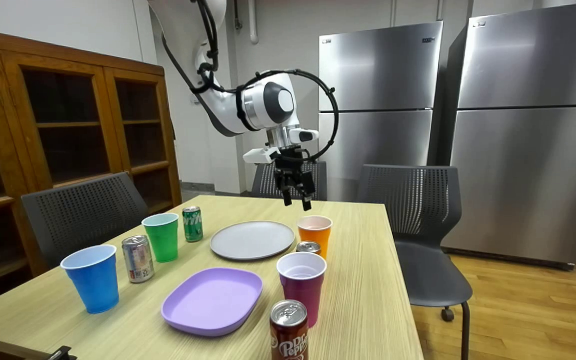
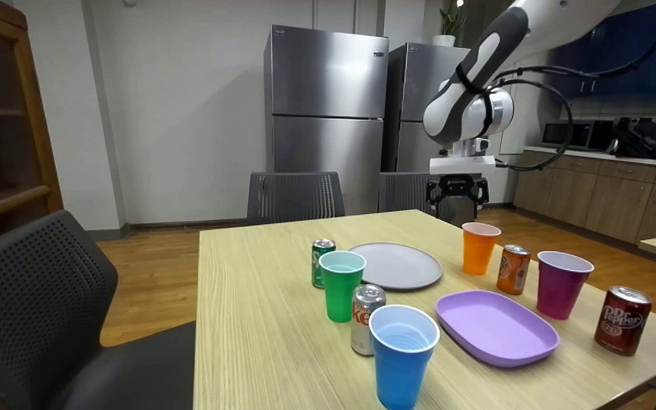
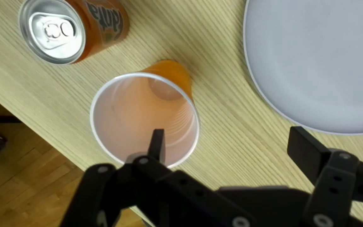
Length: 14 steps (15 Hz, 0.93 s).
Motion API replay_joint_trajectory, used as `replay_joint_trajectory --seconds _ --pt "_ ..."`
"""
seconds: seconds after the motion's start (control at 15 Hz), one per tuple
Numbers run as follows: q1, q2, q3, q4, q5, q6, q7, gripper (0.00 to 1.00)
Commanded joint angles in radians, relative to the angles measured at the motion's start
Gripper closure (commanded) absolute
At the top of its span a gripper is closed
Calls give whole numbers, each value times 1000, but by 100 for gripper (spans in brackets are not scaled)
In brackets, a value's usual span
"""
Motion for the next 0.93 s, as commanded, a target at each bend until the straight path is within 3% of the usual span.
replay_joint_trajectory --seconds 0.0,0.4,0.47,0.53,0.87 --pt "13 105 -29 136 18 -75 57 0" --pt "13 176 -41 213 16 -146 97 0" --pt "11 177 -40 214 17 -151 97 25" --pt "9 176 -40 215 18 -157 98 28" --pt "8 143 -51 182 9 -170 98 67"
